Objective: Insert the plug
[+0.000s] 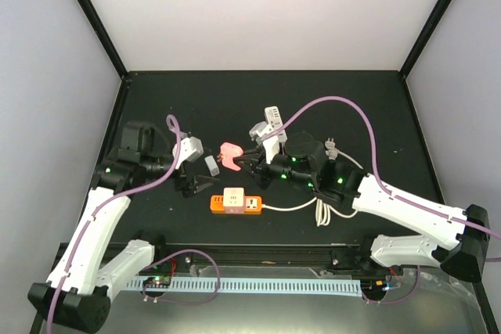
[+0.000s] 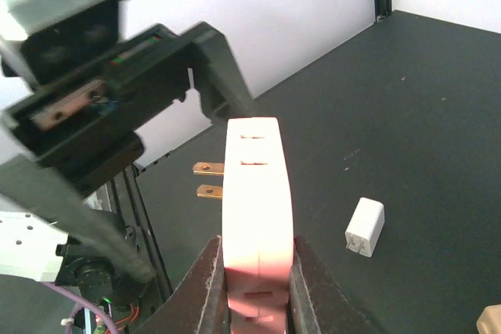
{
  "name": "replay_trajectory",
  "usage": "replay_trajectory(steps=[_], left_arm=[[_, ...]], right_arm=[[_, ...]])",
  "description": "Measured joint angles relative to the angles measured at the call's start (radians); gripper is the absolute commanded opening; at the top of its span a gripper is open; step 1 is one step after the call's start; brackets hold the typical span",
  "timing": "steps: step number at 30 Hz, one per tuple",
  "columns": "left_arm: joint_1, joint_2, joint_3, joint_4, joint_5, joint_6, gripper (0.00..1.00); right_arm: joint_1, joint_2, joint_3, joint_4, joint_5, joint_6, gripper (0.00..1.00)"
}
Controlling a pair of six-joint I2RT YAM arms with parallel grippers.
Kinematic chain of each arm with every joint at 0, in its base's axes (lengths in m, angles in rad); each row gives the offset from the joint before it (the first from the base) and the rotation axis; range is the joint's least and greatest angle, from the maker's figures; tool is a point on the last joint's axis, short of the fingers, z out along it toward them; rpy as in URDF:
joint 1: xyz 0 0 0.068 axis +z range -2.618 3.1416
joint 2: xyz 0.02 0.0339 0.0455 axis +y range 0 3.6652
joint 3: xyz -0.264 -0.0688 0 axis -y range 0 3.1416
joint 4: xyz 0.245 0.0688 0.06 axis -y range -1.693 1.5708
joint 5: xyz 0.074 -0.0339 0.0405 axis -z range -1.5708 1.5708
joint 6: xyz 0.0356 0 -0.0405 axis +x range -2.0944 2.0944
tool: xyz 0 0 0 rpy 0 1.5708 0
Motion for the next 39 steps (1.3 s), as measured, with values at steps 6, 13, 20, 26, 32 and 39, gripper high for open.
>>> replay_trajectory(steps=[6, 13, 20, 26, 32, 39], left_arm=[[-0.065, -0.062, -0.011, 0.112, 0.025, -0.11, 0.89], [-0.066, 0.007, -0.015, 0.236, -0.055, -0.242, 0.73], [-0.045, 0.011, -0.015, 0.233, -0.039, -0.251, 0.48], [0.013, 0.012, -0.014, 0.21, -0.006, -0.221, 0.4], [0.019, 0.017, -0.002, 0.143, 0.061, -0.135, 0.86], [0.021, 0.017, 0.103, -0.097, 0.153, 0.119, 0.98]], right_arm=[[0.0, 0.017, 0.0, 0.001, -0.013, 0.001, 0.01], [0.0, 0.021, 0.0, 0.003, -0.029, 0.008, 0.01], [-0.006, 0.018, -0.007, 0.006, -0.02, 0.009, 0.01], [-0.001, -0.003, -0.028, 0.016, -0.06, 0.008, 0.01], [-0.001, -0.017, -0.038, 0.017, -0.084, 0.008, 0.01], [-0.001, -0.017, -0.038, -0.002, -0.099, -0.002, 0.01]])
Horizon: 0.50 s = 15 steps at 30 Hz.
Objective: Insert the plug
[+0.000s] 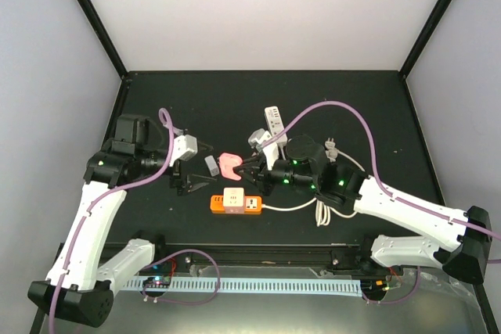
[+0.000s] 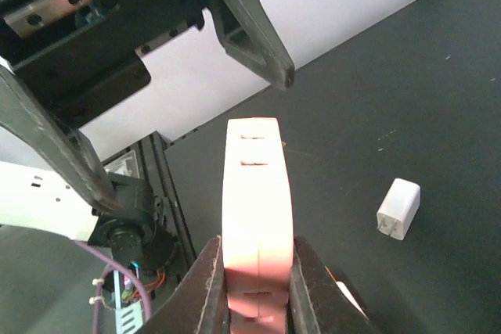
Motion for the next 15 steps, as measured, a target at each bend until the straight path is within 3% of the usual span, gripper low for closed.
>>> replay_trajectory(steps=[5, 15], left_arm=[[0.0, -0.001, 0.049, -0.074, 0.027, 0.097, 0.95], [-0.031, 0.179, 0.109, -0.314, 0.051, 0.319, 0.57]], right_arm=[[0.0, 0.018, 0.009, -0.029, -0.075, -0.033, 0.01], [0.0, 0.101, 0.092, -0.127, -0.223, -0.116, 0.01]])
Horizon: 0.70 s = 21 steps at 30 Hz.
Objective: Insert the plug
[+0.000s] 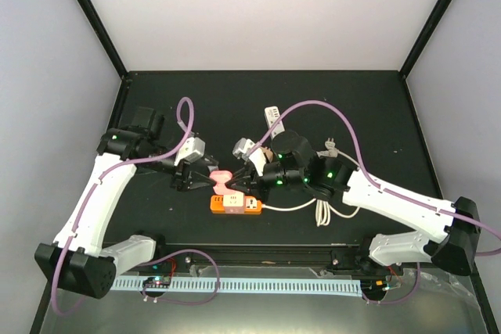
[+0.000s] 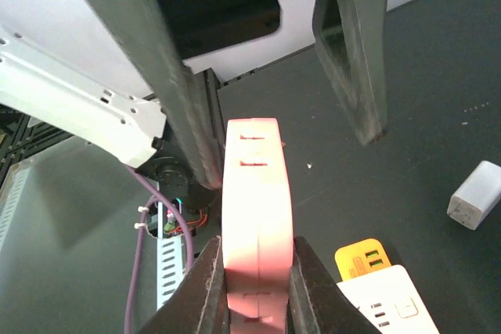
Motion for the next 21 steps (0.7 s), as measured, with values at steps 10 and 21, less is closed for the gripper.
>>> replay_trajectory(steps=[10, 21], left_arm=[[-0.001, 0.068, 0.014, -0.211, 0.007, 0.166, 0.22], [-0.001, 0.043, 0.01, -0.231, -0.006, 0.205, 0.66]], right_arm=[[0.0, 0.032, 0.062, -0.062, -0.014, -0.058, 0.01], [0.008, 0.039, 0.089, -0.105, 0.002, -0.081, 0.01]])
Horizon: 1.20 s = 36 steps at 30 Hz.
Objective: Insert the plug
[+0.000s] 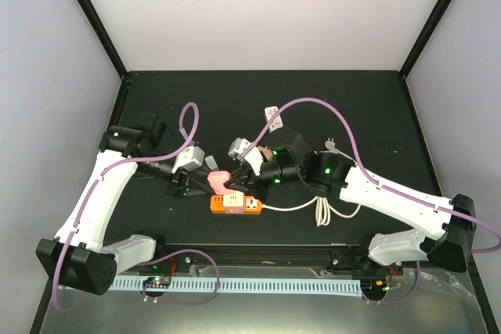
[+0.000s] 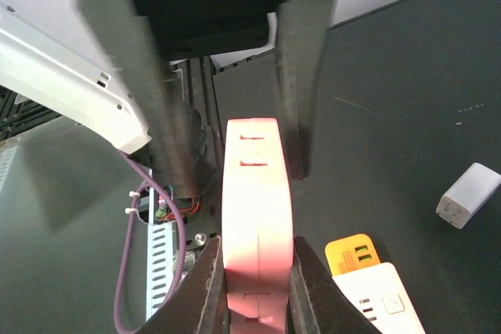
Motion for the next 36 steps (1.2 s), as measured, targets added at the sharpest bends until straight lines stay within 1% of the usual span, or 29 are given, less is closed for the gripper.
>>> replay_trajectory(steps=[1, 3, 5, 7, 8, 11, 13, 17, 18, 19, 20, 21, 22, 23, 24, 25, 26, 28, 29, 31, 32, 36], left_arm=[[0.0, -0.001, 0.0, -0.005, -0.003, 0.003, 0.72], [0.0, -0.005, -0.001, -0.007, -0.007, 0.01, 0.75], [0.0, -0.01, -0.001, -0.009, -0.009, 0.012, 0.75], [0.0, -0.014, 0.0, -0.011, -0.01, 0.012, 0.7], [0.0, -0.014, 0.002, -0.013, -0.01, 0.011, 0.66], [-0.002, -0.012, 0.007, -0.018, -0.016, 0.012, 0.43], [-0.006, -0.004, 0.009, -0.02, -0.025, 0.013, 0.34], [-0.013, 0.034, 0.011, -0.019, -0.051, 0.014, 0.33], [-0.014, 0.042, 0.011, -0.019, -0.059, 0.014, 0.31], [-0.015, 0.047, 0.011, -0.019, -0.064, 0.014, 0.28], [-0.016, 0.052, 0.011, -0.019, -0.069, 0.014, 0.19], [-0.017, 0.055, 0.012, -0.02, -0.073, 0.013, 0.06], [-0.019, 0.055, 0.012, -0.026, -0.079, 0.015, 0.02], [-0.021, 0.055, 0.012, -0.029, -0.089, 0.014, 0.02], [-0.021, 0.055, 0.012, -0.035, -0.093, 0.019, 0.02], [-0.021, 0.055, 0.012, -0.038, -0.096, 0.023, 0.01], [-0.021, 0.055, 0.012, -0.04, -0.095, 0.024, 0.02], [-0.022, 0.055, 0.013, -0.04, -0.088, 0.021, 0.02], [-0.022, 0.055, 0.015, -0.04, -0.079, 0.015, 0.02], [-0.022, 0.059, 0.033, -0.041, -0.059, -0.003, 0.02], [-0.022, 0.063, 0.046, -0.04, -0.047, -0.011, 0.02], [-0.021, 0.09, 0.103, -0.037, 0.057, -0.053, 0.02]], right_arm=[[-0.002, 0.0, 0.0, -0.001, 0.002, 0.0, 0.01], [-0.003, 0.003, 0.0, -0.008, 0.002, 0.0, 0.01], [-0.002, 0.01, 0.0, -0.013, 0.001, 0.0, 0.01], [-0.002, 0.019, 0.0, -0.018, 0.001, -0.003, 0.01], [0.0, 0.022, 0.0, -0.021, 0.001, -0.003, 0.01], [0.002, 0.029, 0.005, -0.043, 0.001, -0.01, 0.01], [0.005, 0.037, 0.021, -0.058, 0.0, -0.018, 0.01], [0.016, 0.055, 0.05, -0.073, 0.001, -0.028, 0.01], [0.016, 0.059, 0.056, -0.075, 0.002, -0.03, 0.01], [0.018, 0.064, 0.063, -0.079, 0.003, -0.033, 0.01], [0.019, 0.071, 0.072, -0.086, 0.006, -0.036, 0.01], [0.022, 0.082, 0.085, -0.097, 0.013, -0.041, 0.01], [0.022, 0.09, 0.093, -0.105, 0.021, -0.044, 0.01], [0.022, 0.097, 0.1, -0.113, 0.02, -0.055, 0.05], [0.023, 0.101, 0.102, -0.119, 0.021, -0.066, 0.14], [0.024, 0.103, 0.105, -0.124, 0.022, -0.071, 0.35], [0.026, 0.104, 0.109, -0.127, 0.024, -0.072, 0.43], [0.027, 0.103, 0.109, -0.119, 0.04, -0.057, 0.52], [0.026, 0.102, 0.107, -0.106, 0.049, -0.046, 0.54], [0.024, 0.081, 0.073, -0.04, 0.057, -0.019, 0.54], [0.021, 0.059, 0.039, 0.006, 0.056, 0.0, 0.52], [0.013, -0.055, -0.124, 0.195, 0.051, 0.078, 0.33]])
